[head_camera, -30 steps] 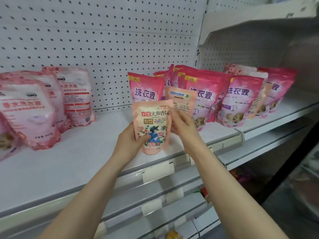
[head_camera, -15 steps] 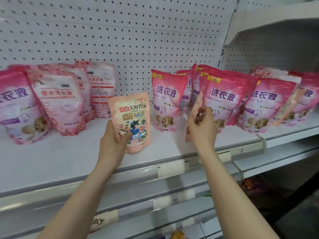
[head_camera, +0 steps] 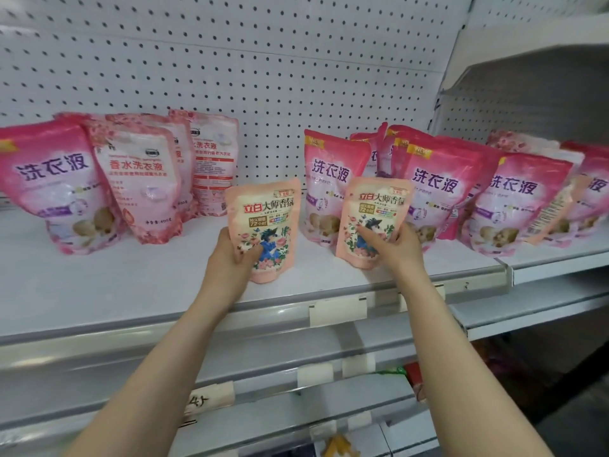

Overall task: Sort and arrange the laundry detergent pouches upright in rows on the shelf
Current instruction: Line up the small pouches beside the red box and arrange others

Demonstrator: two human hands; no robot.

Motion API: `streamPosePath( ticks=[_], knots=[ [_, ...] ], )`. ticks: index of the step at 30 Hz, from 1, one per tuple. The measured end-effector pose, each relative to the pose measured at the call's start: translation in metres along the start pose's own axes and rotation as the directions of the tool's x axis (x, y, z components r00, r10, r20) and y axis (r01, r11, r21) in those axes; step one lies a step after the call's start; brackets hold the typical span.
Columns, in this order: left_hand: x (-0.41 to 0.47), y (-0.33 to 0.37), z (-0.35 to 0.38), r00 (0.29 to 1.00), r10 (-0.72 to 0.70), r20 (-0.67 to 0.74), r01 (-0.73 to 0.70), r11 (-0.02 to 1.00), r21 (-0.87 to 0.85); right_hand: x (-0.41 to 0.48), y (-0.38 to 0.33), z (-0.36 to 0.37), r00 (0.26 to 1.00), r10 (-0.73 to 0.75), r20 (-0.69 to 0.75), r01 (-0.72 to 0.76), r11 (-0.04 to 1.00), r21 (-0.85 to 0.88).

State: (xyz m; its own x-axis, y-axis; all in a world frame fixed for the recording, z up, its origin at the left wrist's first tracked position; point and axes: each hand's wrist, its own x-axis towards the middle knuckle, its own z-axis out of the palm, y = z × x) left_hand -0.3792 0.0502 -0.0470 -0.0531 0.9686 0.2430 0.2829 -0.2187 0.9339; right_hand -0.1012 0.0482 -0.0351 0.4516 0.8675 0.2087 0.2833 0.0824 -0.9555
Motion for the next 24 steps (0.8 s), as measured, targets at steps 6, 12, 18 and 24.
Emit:
streamPosePath(
  ticks=[6, 12, 18, 24],
  knots=[
    [-0.008, 0.008, -0.008, 0.993, -0.002, -0.122, -0.018, 0.987, -0.163, -0.025, -0.016, 0.014, 0.997, -0.025, -0.08, 0.039, 0.984, 0.173],
    [-0.02, 0.018, -0.037, 0.987, -0.008, -0.162, -0.051, 0.934, -0.354, -0.06, -0.043, 0.046, 0.999, -0.021, 0.049, -0.002, 0.904, 0.427],
    [-0.051, 0.002, -0.087, 0.98, -0.042, -0.193, -0.032, 0.93, -0.365, -0.101, -0.055, 0.094, 0.982, -0.016, 0.188, -0.066, 0.904, 0.423],
    [-0.075, -0.02, -0.17, 0.968, -0.05, -0.248, -0.03, 0.95, -0.312, -0.149, -0.071, 0.158, 0.968, -0.028, 0.249, -0.07, 0.924, 0.376]
  ],
)
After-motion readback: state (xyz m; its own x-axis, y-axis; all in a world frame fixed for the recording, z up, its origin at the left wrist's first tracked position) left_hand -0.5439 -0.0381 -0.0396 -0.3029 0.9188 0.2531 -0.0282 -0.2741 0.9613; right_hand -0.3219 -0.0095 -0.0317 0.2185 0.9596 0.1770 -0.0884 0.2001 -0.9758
